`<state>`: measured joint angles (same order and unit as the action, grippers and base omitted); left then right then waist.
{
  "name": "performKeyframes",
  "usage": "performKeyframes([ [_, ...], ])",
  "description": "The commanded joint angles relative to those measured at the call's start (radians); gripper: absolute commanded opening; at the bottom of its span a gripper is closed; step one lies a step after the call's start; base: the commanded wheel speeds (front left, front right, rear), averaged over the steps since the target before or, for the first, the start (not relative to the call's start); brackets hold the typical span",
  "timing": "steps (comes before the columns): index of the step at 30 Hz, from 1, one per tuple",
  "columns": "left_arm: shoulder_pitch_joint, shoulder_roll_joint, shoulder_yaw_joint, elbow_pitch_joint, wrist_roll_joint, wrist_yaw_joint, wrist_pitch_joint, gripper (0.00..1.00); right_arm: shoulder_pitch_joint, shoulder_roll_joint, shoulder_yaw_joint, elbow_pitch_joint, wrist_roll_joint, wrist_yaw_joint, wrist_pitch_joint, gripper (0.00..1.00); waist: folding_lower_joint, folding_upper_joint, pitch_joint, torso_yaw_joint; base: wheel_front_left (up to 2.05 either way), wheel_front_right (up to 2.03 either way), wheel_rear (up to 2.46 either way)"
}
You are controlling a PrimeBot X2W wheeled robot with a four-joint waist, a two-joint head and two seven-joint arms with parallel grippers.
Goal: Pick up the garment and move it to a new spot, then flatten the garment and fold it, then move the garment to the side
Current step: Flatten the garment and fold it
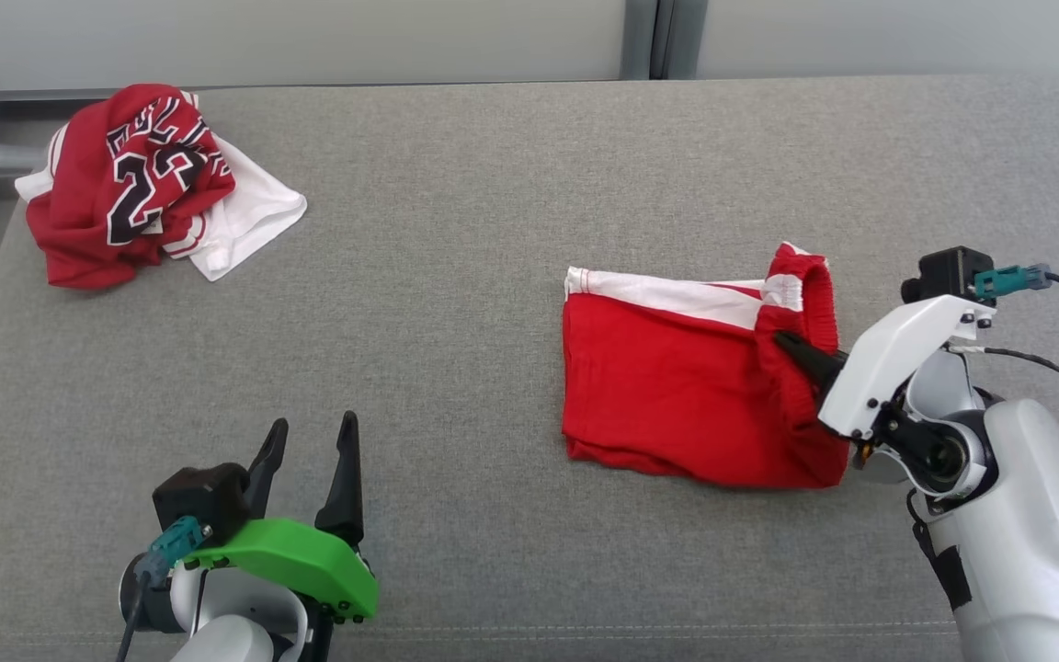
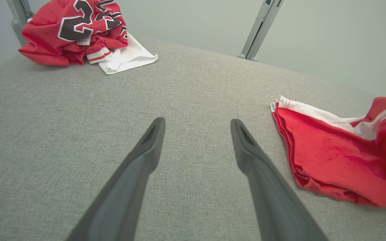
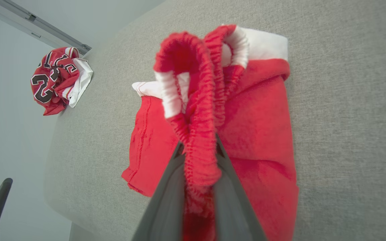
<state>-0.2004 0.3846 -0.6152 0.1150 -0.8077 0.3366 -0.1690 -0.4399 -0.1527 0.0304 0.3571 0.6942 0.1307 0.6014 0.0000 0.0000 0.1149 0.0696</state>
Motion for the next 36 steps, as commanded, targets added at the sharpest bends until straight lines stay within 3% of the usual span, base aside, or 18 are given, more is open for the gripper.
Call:
performKeyframes([
  [1, 0.000, -0.004, 0.000, 0.005, 0.001, -0.004, -0.007, 1.00, -0.014, 0.013, 0.002, 0.001, -0.022, 0.000, 0.006, 0.00, 0.0000, 0.0000, -0.001, 0.013, 0.00, 0.00, 0.00],
  [13, -0.019, -0.045, -0.011, 0.040, -0.012, -0.027, -0.030, 1.00, -0.095, 0.095, 0.000, 0.109, -0.155, 0.000, 0.043, 0.00, 0.0000, 0.0000, 0.000, 0.096, 0.00, 0.00, 0.00],
  [28, -0.038, -0.096, -0.016, 0.098, -0.018, -0.055, -0.061, 1.00, -0.194, 0.101, 0.064, 0.299, -0.202, 0.000, 0.014, 0.00, 0.0000, 0.0000, 0.013, 0.155, 0.00, 0.00, 0.00],
  [29, -0.040, -0.099, -0.017, 0.101, -0.018, -0.057, -0.062, 1.00, -0.202, 0.101, 0.066, 0.313, -0.210, 0.000, 0.006, 0.07, 0.0000, 0.0000, 0.014, 0.156, 0.00, 0.00, 0.00],
  [31, -0.045, -0.103, -0.018, 0.107, -0.018, -0.062, -0.064, 1.00, -0.218, 0.101, 0.069, 0.343, -0.219, 0.000, -0.008, 0.78, 0.0000, 0.0000, 0.015, 0.160, 0.00, 0.00, 0.00],
  [32, -0.047, -0.105, -0.018, 0.111, -0.018, -0.065, -0.064, 1.00, -0.226, 0.101, 0.072, 0.358, -0.219, 0.000, -0.015, 1.00, 0.0000, 0.0000, 0.016, 0.161, 0.00, 0.00, 0.00],
  [36, -0.052, -0.110, -0.019, 0.125, -0.021, -0.068, -0.067, 1.00, -0.263, 0.101, 0.085, 0.409, -0.205, 0.000, -0.044, 1.00, 0.0000, 0.0000, 0.014, 0.162, 0.00, 0.00, 0.00],
])
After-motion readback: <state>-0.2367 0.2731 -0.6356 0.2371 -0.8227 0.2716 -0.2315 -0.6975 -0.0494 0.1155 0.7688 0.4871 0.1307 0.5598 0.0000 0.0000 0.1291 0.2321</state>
